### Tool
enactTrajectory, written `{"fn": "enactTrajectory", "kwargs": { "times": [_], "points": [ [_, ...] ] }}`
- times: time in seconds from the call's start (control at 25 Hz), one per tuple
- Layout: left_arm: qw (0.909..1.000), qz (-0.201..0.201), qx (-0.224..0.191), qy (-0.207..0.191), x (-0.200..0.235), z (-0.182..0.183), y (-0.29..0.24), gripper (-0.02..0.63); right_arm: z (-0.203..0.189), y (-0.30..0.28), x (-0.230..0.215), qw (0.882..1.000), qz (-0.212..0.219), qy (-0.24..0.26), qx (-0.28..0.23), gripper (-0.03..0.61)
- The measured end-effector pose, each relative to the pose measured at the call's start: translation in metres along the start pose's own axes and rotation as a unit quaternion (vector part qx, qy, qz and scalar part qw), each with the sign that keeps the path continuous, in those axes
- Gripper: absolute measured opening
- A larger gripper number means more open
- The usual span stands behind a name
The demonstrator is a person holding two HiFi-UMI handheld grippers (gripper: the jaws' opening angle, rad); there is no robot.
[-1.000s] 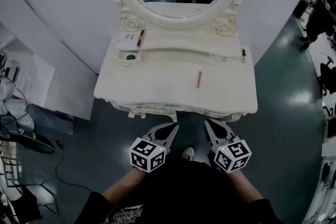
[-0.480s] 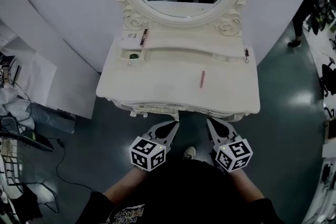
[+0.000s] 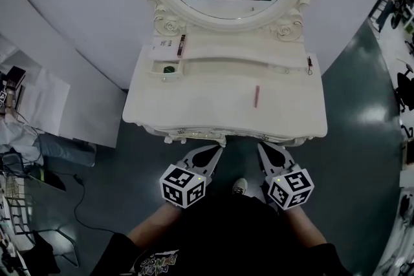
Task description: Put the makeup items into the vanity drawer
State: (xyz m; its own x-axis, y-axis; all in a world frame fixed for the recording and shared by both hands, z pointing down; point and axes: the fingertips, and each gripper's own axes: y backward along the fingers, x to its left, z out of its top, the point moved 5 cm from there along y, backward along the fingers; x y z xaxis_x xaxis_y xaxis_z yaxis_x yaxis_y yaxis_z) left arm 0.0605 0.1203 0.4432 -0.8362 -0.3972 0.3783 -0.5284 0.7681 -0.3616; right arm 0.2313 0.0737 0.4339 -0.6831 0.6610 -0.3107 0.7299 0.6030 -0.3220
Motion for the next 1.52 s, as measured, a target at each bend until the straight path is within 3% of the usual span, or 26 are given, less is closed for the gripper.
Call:
{"fn": "enactTrajectory", "kwargs": {
  "times": [0.48, 1.52],
  "points": [
    [0.9992, -0.019, 0.019, -0.030, 0.039, 0.023, 0.014, 0.008, 0.006, -0.033, 0.026, 0.999, -0.020, -0.021, -0.015, 0.028],
    [0.9944, -0.088, 0.026, -0.052, 0.117, 0.057, -0.001, 0.008, 0.023, -0.076, 0.047, 0.990, -0.134, -0.027, -0.031, 0.028]
  ]
}}
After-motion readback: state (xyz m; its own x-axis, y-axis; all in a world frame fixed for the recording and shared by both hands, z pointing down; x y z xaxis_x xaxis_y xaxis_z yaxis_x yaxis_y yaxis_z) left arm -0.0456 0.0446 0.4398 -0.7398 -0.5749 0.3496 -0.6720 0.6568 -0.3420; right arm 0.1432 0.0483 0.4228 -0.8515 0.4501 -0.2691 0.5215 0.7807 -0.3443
